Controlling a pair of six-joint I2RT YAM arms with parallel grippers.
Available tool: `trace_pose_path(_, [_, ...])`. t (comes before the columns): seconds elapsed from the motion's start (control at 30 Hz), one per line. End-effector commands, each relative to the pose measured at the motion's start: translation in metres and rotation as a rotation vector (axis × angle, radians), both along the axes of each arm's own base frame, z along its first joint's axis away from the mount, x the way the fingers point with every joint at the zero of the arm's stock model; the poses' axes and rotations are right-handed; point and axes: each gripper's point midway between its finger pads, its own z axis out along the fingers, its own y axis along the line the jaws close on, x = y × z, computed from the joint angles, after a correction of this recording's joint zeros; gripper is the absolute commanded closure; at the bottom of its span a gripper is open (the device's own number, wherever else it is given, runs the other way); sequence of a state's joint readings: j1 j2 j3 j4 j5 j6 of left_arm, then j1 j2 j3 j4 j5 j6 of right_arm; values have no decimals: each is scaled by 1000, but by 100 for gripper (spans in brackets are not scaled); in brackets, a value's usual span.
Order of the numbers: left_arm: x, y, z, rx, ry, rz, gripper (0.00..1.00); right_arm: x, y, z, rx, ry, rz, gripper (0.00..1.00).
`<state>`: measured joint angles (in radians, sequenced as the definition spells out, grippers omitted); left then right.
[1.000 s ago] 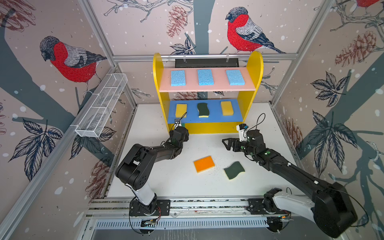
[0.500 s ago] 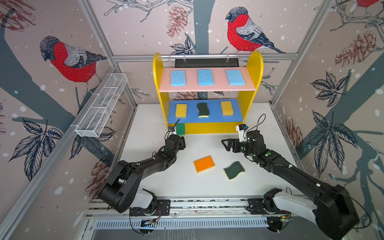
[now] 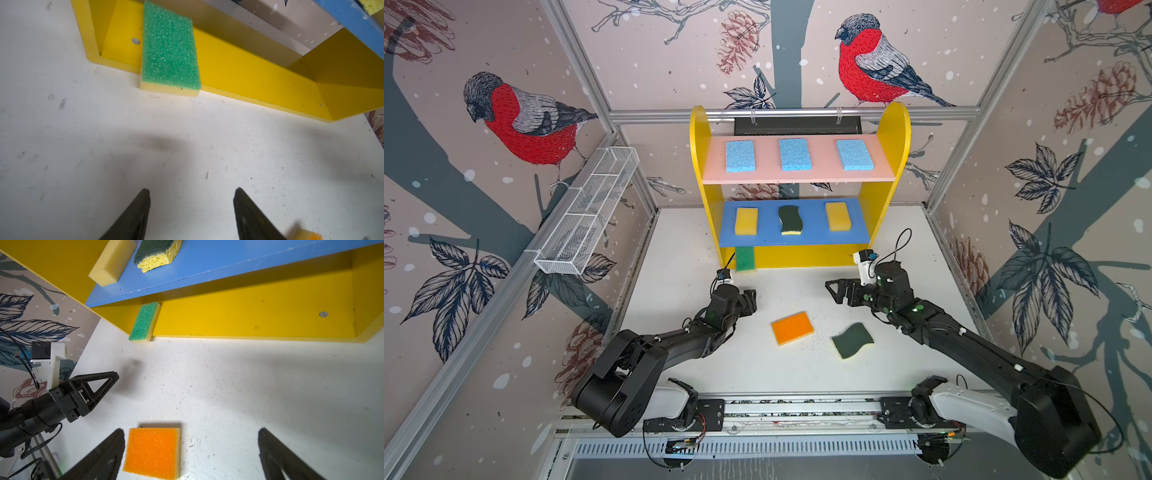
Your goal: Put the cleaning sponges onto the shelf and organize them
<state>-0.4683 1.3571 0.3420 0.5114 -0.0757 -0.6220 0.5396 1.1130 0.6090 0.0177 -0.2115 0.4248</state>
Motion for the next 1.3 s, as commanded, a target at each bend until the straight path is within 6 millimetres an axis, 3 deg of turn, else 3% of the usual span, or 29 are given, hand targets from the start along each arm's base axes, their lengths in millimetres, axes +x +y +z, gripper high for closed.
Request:
trace_pose_path(0.0, [5,-1,8,-116,-35,26,35,1,2,2,7,-3,7,1])
trace_pose_path(0.2, [7,15,3,-165,-46,76,36,1,4,0,8,2,11,1])
trace_pose_path(0.5, [21,13,1,-182,-63,82,39,3,5,-5,3,16,12,0])
trace_pose_path(0.77, [30,13,-3,-204,-87,101,48,3,5,-8,-10,22,14,0])
trace_pose_path(1.27, [43,14,-12,-229,-92,131,50,3,5,-14,-23,34,18,0])
